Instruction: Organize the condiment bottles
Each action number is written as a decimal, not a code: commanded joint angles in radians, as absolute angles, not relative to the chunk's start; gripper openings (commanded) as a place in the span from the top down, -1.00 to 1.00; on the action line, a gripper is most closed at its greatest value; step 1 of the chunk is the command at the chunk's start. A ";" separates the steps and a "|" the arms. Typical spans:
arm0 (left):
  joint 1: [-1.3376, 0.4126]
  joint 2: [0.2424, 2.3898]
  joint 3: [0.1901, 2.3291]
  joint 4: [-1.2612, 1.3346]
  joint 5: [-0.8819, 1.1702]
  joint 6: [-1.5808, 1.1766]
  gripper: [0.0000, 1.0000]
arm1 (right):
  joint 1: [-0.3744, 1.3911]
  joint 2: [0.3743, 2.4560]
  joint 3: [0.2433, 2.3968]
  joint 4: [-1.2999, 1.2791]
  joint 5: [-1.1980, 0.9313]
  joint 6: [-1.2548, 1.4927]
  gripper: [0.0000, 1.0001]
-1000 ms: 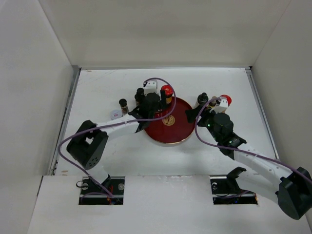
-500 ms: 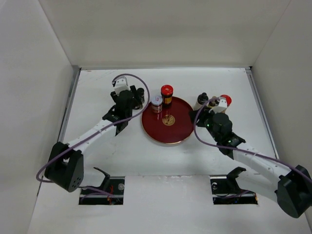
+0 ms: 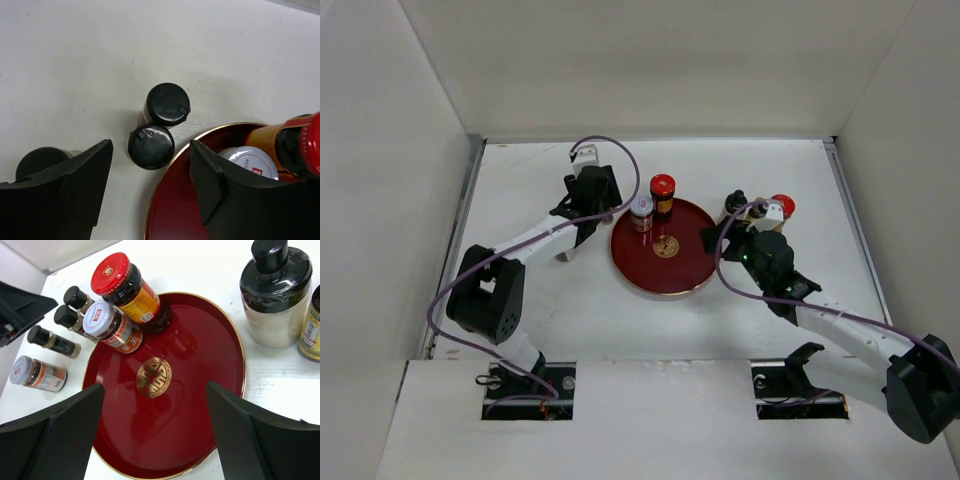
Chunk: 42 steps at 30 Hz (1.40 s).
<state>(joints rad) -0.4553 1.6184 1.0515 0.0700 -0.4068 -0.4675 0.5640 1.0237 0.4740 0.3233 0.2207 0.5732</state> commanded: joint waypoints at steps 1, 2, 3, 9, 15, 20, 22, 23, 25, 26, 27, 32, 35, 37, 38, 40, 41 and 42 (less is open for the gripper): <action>-0.444 1.657 1.114 0.083 -0.410 -0.449 -0.20 | 0.571 1.025 0.500 0.388 0.209 0.572 -0.79; -0.444 1.670 1.124 0.078 -0.413 -0.449 -0.19 | 0.571 1.023 0.500 0.388 0.209 0.572 -0.80; -0.444 1.686 1.134 0.077 -0.414 -0.449 -0.17 | 0.571 1.022 0.499 0.388 0.209 0.571 -0.80; -0.455 1.740 1.175 0.081 -0.422 -0.436 0.05 | 0.571 1.022 0.499 0.388 0.209 0.571 -0.81; -0.476 1.686 1.134 0.074 -0.454 -0.434 0.39 | 0.571 1.014 0.495 0.388 0.209 0.571 -0.82; -0.536 1.556 1.060 0.060 -0.518 -0.411 0.41 | 0.571 1.015 0.495 0.388 0.209 0.571 -0.82; -0.568 1.505 1.036 0.049 -0.543 -0.405 0.42 | 0.571 1.017 0.495 0.388 0.209 0.571 -0.82; -0.585 1.487 1.022 0.049 -0.549 -0.405 0.42 | 0.571 1.017 0.495 0.388 0.209 0.571 -0.82; -0.622 1.464 1.006 0.045 -0.558 -0.408 0.43 | 0.571 1.017 0.495 0.388 0.209 0.571 -0.82; -0.637 1.459 1.002 0.037 -0.560 -0.416 0.43 | 0.571 1.016 0.495 0.388 0.209 0.571 -0.82; -0.653 1.457 1.000 0.035 -0.558 -0.420 0.43 | 0.571 1.015 0.495 0.388 0.209 0.571 -0.82; -0.699 1.505 0.999 0.034 -0.551 -0.443 0.43 | 0.571 1.003 0.492 0.388 0.209 0.571 -0.82; -0.699 1.542 0.993 0.051 -0.549 -0.471 0.42 | 0.571 1.003 0.492 0.388 0.209 0.571 -0.82; -0.699 1.565 0.991 0.069 -0.543 -0.477 0.41 | 0.571 1.005 0.492 0.388 0.209 0.571 -0.83; -0.699 1.575 0.991 0.078 -0.542 -0.480 0.40 | 0.571 1.005 0.492 0.388 0.209 0.571 -0.83; -0.702 1.594 0.988 0.093 -0.541 -0.483 0.38 | 0.571 1.005 0.492 0.388 0.209 0.569 -0.84; -0.702 1.601 0.985 0.101 -0.541 -0.486 0.34 | 0.571 1.005 0.491 0.388 0.209 0.569 -0.84; -0.702 1.608 0.979 0.107 -0.541 -0.491 0.30 | 0.571 1.003 0.491 0.388 0.209 0.569 -0.85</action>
